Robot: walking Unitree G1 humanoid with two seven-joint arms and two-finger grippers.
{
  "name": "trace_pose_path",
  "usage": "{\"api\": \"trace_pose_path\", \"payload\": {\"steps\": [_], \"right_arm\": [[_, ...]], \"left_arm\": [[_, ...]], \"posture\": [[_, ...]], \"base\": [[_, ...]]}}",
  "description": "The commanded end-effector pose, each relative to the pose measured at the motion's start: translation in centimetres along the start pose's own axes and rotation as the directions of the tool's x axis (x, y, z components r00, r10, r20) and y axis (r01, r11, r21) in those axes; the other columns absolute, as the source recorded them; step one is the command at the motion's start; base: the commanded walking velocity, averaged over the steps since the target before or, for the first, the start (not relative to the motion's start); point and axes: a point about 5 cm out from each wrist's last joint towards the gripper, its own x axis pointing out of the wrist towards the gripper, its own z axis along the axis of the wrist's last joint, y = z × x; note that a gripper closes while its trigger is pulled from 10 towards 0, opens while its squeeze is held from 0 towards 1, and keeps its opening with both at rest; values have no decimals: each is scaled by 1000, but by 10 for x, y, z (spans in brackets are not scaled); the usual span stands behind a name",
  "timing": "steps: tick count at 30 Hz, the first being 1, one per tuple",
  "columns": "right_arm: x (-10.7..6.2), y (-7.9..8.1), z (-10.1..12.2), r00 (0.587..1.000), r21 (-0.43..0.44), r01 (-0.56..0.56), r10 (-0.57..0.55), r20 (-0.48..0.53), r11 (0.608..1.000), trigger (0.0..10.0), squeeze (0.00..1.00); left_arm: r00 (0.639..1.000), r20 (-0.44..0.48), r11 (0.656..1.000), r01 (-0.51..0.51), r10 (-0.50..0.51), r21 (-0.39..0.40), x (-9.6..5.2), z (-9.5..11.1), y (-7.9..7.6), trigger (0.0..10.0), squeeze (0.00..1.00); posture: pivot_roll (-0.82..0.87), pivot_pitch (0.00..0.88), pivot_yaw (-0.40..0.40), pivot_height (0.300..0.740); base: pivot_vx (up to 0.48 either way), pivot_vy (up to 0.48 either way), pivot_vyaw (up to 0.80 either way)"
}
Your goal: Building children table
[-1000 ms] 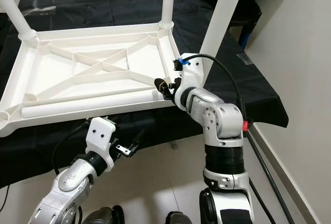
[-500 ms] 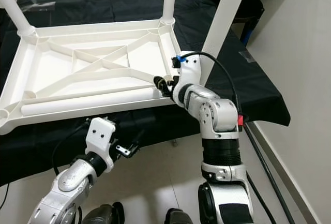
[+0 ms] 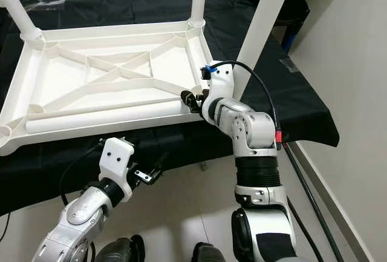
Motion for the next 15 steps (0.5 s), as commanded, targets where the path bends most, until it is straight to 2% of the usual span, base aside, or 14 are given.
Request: {"api": "trace_pose_path", "payload": {"steps": [1,4,6,10,15], "right_arm": [[0,-9,-6,999,48,17,-15,-43,999,10000,0],[0,-10,-6,998,81,-12,16,-53,997,10000,0],[-3,-16,3,997,119,-55,61,-51,991,10000,0],[-7,-28,18,998,118,-53,57,-27,992,10000,0],[-11,-35,29,998,118,-60,60,-2,991,10000,0]], "left_arm": [[1000,-17,1000,5,-4,8,-2,-1,-2,10000,0],[1000,-19,1000,4,-4,10,-2,-2,-2,10000,0],[1000,-20,1000,2,-2,12,-2,-2,-1,10000,0],[1000,-24,1000,0,1,15,-2,-3,-1,10000,0],[1000,-26,1000,-2,3,18,-2,-3,0,10000,0]], "posture": [[105,242,-59,740],[103,243,-59,740],[103,242,-60,740],[102,243,-55,740],[99,243,-55,740]], "base": [[0,0,0],[0,0,0],[0,0,0],[0,0,0],[0,0,0]]}}
